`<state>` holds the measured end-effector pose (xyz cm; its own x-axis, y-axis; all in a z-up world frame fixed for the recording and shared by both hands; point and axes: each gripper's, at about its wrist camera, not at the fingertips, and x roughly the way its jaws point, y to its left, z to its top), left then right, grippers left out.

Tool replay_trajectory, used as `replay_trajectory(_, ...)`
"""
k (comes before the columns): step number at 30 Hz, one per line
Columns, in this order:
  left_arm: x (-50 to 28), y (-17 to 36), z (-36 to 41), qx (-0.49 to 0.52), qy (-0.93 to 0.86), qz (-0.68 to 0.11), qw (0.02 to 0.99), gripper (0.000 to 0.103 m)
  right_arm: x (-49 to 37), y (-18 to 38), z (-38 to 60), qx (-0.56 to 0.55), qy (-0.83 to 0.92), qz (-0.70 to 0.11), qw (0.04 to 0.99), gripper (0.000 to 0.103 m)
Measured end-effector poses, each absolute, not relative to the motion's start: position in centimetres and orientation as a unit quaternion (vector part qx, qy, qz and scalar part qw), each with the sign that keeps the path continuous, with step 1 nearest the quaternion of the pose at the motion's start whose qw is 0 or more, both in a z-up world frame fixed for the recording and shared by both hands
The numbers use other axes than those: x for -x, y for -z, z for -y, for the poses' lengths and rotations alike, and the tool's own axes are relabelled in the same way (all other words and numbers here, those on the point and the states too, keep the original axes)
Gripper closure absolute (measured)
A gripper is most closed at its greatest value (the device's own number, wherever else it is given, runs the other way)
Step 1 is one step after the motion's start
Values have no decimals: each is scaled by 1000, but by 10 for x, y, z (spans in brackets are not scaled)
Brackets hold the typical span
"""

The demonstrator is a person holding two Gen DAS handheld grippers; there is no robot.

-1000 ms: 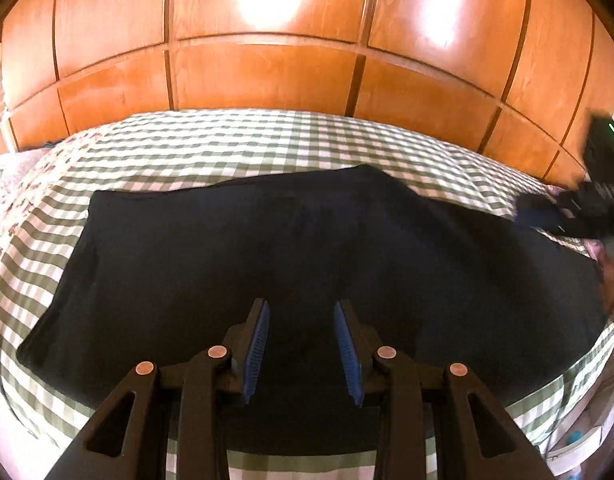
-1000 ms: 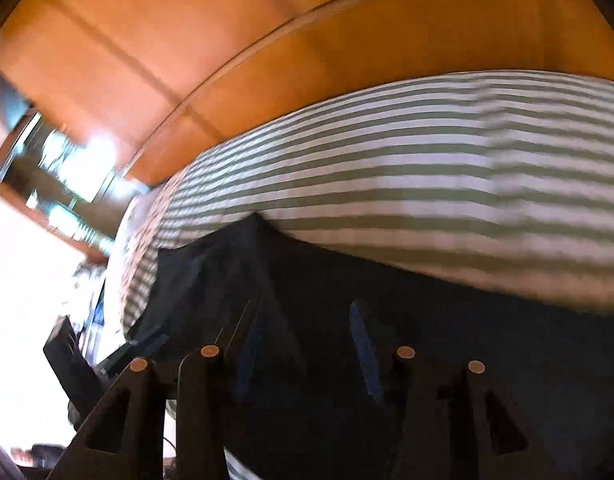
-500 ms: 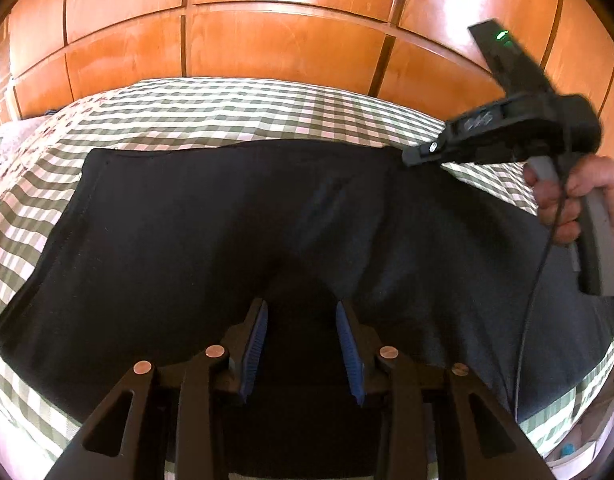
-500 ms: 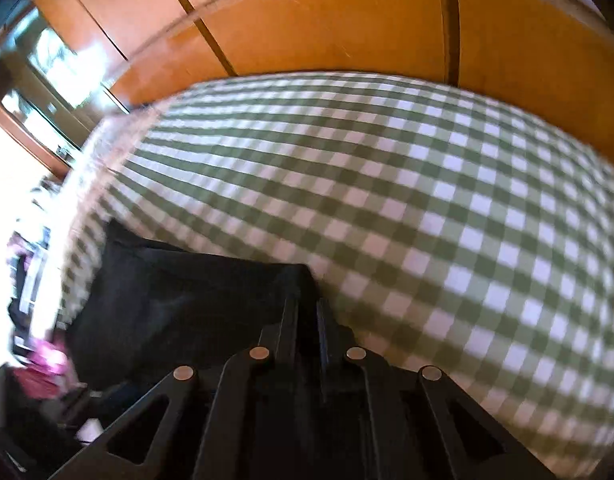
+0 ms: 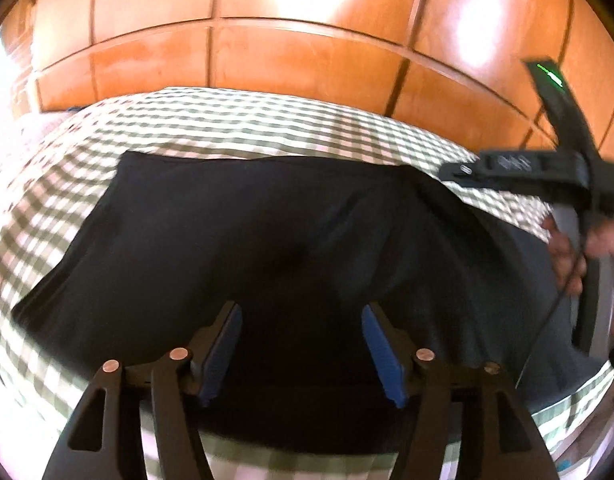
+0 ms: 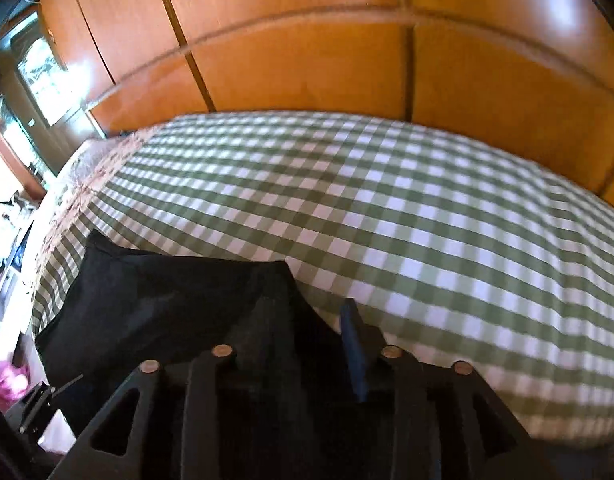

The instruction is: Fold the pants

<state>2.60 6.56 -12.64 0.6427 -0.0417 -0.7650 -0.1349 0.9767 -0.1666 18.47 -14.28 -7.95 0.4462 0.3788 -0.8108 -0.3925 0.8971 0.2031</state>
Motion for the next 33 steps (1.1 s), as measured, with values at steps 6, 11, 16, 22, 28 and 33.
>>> replay_trajectory(6,18,114,-128,214,-38,-390,895,34,-126,79,141,14,-223,-452,864,47)
replay_trajectory(11,54,126,-194,297,-102,-384,868,38,-108,101,134,47,-200,-458,865,47)
replay_trajectory(16,66,150,-240,422,-111,-371,820,70,-96,122,135,89,-188,-431,878,45)
replay_trajectory(22,55,166,-258,480,-110,-357,793,69,-100,123,143,61,-202,-434,876,39)
replay_trajectory(28,39,161,-265,460,-123,-349,807,88,-97,123,143,58,-206,-429,878,37)
replay_trajectory(33,37,137,-247,379,-144,-346,846,88,-98,124,145,47,-214,-432,875,35)
